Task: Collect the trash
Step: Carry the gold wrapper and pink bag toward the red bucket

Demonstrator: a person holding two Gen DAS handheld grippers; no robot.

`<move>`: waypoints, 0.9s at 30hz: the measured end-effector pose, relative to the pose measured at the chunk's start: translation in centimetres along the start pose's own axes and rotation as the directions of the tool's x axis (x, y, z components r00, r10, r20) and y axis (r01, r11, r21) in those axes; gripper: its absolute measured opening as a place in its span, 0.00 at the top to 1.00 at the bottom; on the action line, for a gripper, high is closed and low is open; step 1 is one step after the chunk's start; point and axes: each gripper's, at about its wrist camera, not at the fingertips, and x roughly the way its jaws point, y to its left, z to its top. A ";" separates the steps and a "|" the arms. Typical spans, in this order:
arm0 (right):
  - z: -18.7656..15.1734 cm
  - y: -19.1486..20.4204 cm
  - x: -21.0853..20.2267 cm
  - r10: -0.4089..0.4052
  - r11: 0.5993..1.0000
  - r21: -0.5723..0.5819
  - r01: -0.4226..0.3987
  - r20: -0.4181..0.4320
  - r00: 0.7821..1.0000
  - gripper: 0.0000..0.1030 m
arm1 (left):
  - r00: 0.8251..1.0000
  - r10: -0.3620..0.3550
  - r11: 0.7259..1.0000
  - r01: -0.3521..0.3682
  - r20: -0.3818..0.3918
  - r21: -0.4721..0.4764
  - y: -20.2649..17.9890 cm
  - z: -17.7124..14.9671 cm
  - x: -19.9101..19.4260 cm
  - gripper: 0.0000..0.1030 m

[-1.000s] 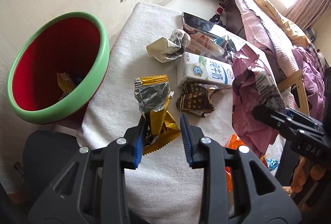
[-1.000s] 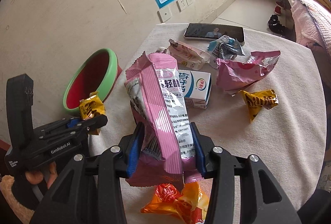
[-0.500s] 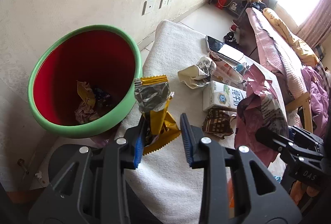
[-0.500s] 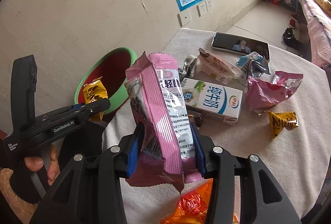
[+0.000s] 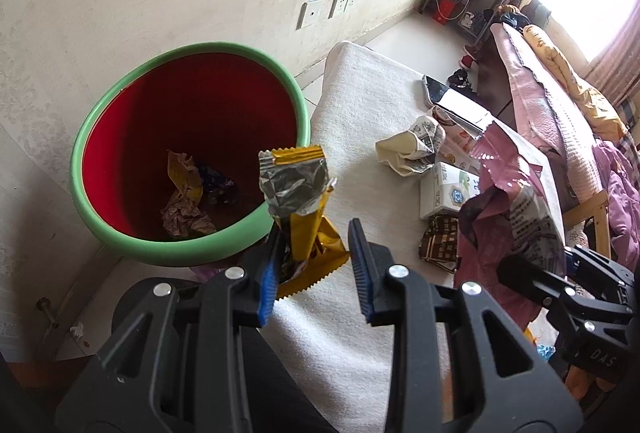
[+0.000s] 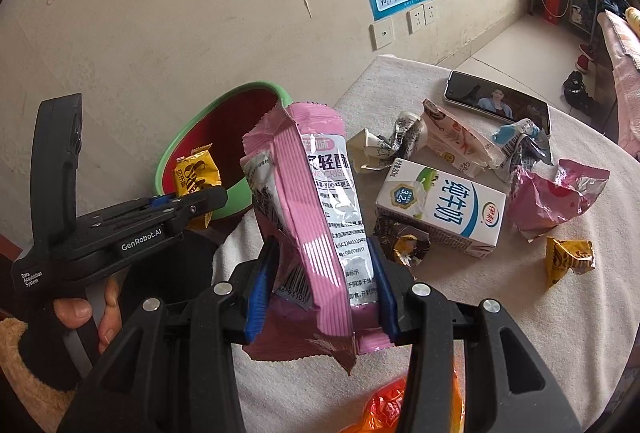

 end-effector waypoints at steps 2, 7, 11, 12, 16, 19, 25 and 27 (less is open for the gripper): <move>0.3 0.2 0.2 0.000 1.000 -0.005 0.000 0.002 1.000 0.58 | 1.000 0.004 1.000 -0.004 0.004 -0.003 0.2 0.1 0.0 0.70; 1.1 0.8 0.5 0.002 1.000 -0.015 -0.002 0.007 1.000 0.58 | 1.000 0.018 1.000 -0.017 0.018 -0.018 0.9 0.5 -0.3 0.70; 1.8 1.3 0.9 0.006 1.000 -0.025 -0.006 0.010 1.000 0.58 | 0.999 0.036 0.999 -0.035 0.030 -0.028 1.5 0.8 -0.5 0.70; 2.0 1.5 1.0 0.006 1.000 -0.029 -0.006 0.011 1.000 0.58 | 0.999 0.040 0.999 -0.039 0.032 -0.030 1.7 0.9 -0.5 0.70; 2.7 2.1 1.4 0.013 0.999 -0.048 -0.013 0.014 1.000 0.58 | 0.998 0.050 0.998 -0.048 0.045 -0.050 2.7 1.3 -0.8 0.70; 3.0 2.5 1.7 0.016 0.998 -0.059 -0.015 0.014 1.000 0.58 | 0.997 0.059 0.996 -0.055 0.053 -0.063 3.2 1.5 -1.0 0.70; 3.5 3.3 2.5 0.020 0.997 -0.075 -0.020 0.004 1.000 0.58 | 0.997 0.064 0.995 -0.060 0.051 -0.080 4.0 1.7 -1.0 0.70; 3.9 3.7 2.8 0.022 0.996 -0.089 -0.022 0.003 1.000 0.58 | 0.997 0.063 0.995 -0.058 0.050 -0.085 4.3 1.7 -0.9 0.70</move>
